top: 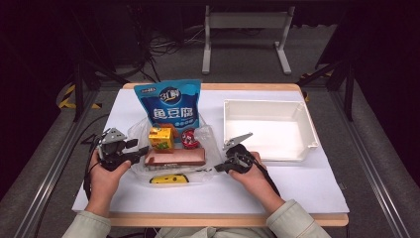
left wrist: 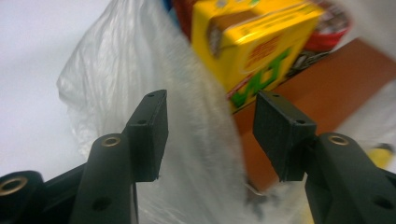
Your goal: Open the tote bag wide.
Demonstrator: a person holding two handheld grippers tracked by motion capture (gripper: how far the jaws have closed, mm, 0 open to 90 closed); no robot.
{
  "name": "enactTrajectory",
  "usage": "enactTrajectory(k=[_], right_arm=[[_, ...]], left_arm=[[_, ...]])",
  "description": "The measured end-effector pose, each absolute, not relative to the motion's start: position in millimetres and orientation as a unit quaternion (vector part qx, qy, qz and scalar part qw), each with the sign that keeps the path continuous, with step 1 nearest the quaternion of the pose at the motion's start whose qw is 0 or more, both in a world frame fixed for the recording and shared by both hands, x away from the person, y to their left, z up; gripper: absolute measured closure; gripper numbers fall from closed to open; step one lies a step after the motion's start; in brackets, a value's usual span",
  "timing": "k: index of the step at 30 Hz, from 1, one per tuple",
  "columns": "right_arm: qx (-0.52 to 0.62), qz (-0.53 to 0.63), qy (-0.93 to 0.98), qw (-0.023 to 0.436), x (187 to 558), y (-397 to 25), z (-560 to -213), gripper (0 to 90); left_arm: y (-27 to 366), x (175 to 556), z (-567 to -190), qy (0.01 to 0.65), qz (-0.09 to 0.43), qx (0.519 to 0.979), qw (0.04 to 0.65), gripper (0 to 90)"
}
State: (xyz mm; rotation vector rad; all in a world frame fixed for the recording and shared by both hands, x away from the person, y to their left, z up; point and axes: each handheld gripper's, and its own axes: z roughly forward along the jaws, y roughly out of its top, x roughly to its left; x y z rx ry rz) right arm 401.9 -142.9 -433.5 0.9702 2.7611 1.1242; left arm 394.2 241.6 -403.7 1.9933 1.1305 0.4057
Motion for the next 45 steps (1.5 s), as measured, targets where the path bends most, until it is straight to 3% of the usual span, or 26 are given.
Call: enactTrajectory(k=[1, 4, 5, 13, 18, 24, 30, 32, 36, 45], right_arm=[[0.309, 0.359, 0.881, 0.003, 402, -143, -434, 90.0], [0.309, 0.358, 0.881, 0.003, 402, -144, -433, 90.0], [0.309, 0.358, 0.881, 0.003, 402, -144, -433, 90.0], [0.314, 0.356, 0.88, 0.003, 402, -146, -433, 90.0], [0.316, 0.354, 0.88, 0.002, 403, -148, -434, 90.0], [0.316, 0.359, 0.878, 0.003, 403, -149, -433, 89.4], [0.312, 0.387, 0.868, 0.016, 402, -152, -425, 72.7], [0.304, 0.402, 0.863, 0.029, 400, -152, -420, 58.3], [0.298, 0.435, 0.849, 0.041, 397, -153, -407, 40.5], [0.281, 0.503, 0.815, 0.068, 388, -159, -370, 27.0]], left_arm=[[244, 396, -407, 0.454, 0.159, 0.784, 0.392, 62.2], [254, 400, -415, 0.479, 0.171, 0.772, 0.381, 86.1], [259, 402, -419, 0.489, 0.17, 0.769, 0.374, 89.8], [256, 415, -442, 0.492, 0.156, 0.794, 0.321, 90.0], [244, 413, -446, 0.462, 0.156, 0.814, 0.316, 89.9], [250, 411, -446, 0.459, 0.153, 0.804, 0.346, 88.6], [254, 405, -440, 0.456, 0.159, 0.793, 0.371, 88.2], [253, 404, -440, 0.455, 0.159, 0.795, 0.369, 88.1], [252, 403, -439, 0.45, 0.168, 0.793, 0.375, 88.1], [254, 402, -439, 0.453, 0.165, 0.792, 0.375, 87.9]])
